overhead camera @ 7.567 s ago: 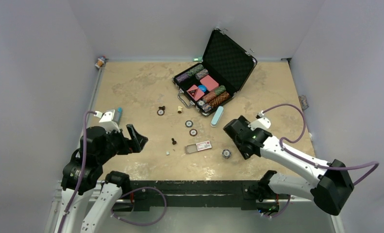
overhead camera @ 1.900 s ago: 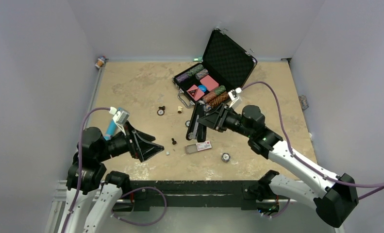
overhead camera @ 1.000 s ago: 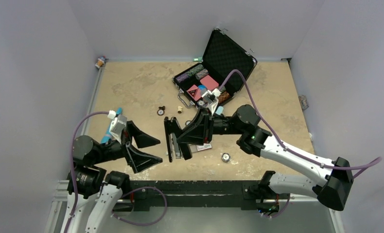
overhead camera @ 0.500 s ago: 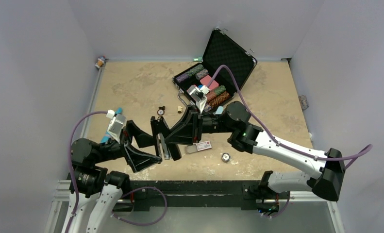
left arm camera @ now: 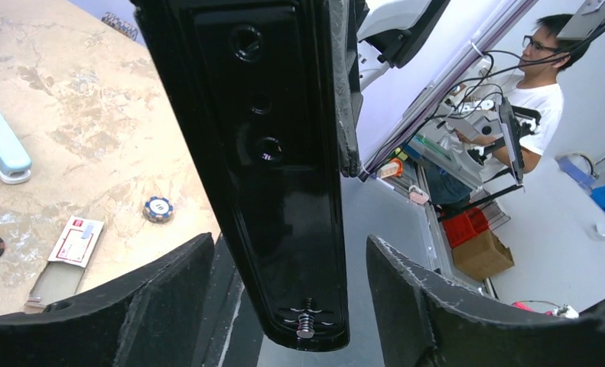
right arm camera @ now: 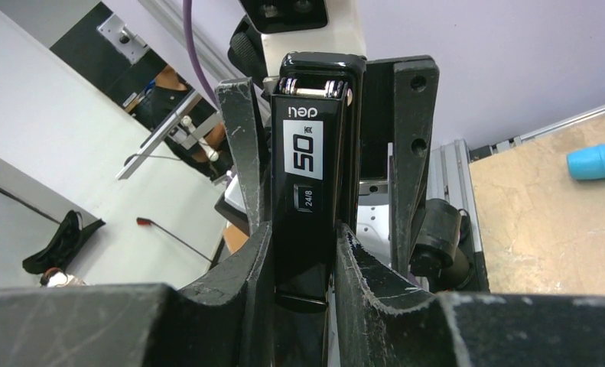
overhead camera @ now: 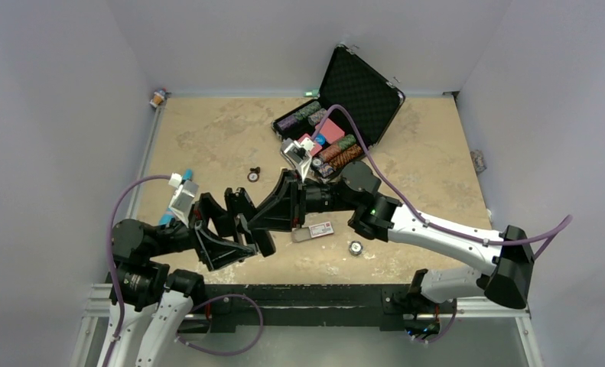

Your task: Unload the staples from the stapler

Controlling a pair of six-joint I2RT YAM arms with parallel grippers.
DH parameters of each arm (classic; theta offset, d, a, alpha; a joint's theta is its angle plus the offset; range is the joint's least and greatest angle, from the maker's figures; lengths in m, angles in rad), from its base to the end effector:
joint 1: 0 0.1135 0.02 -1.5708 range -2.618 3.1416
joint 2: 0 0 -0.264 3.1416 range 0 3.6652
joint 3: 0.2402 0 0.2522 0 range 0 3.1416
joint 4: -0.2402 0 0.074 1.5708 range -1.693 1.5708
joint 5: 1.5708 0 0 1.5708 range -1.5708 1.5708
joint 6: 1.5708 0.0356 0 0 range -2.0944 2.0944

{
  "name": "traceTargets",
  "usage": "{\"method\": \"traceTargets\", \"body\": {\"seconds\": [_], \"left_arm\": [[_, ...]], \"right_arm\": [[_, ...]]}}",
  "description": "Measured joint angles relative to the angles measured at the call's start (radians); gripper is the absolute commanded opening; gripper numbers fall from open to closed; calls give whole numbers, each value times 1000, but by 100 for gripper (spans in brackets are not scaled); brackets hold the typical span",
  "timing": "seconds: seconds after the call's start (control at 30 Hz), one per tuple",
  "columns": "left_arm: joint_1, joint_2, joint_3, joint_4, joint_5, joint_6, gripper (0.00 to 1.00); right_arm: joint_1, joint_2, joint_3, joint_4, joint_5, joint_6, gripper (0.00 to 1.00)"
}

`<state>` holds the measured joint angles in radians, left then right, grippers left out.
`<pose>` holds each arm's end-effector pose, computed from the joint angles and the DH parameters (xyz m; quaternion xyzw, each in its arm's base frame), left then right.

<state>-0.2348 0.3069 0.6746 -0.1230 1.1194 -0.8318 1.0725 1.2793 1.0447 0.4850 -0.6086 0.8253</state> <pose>0.0531 -0.0456 0.3590 0.2465 0.6216 -0.6209 0.4090 0.1237 0.2700 0.3933 -0.3070 0.5515 0.7195 0.2897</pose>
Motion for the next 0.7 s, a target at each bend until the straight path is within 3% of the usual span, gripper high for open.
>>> {"method": "traceTargets", "body": {"seconds": [0.17,0.4,0.43,0.63,0.7], "left_arm": [[0,-2,0,-2,7,-5,63],[1,-7,-7,-27,16,-21,15],[1,-7,-6,-28,16,-20,3],[3,-7,15,-125,5,42,0],[3,-6,25,-167,-1,69,0]], "right_arm": [[7,12,6,9,17,0,0],[14,25,6,24,22,-13,0],[14,26,6,24,22,-14,0],[15,27,0,16,31,-24,0],[17,27,-2,6,38,-31,22]]}}
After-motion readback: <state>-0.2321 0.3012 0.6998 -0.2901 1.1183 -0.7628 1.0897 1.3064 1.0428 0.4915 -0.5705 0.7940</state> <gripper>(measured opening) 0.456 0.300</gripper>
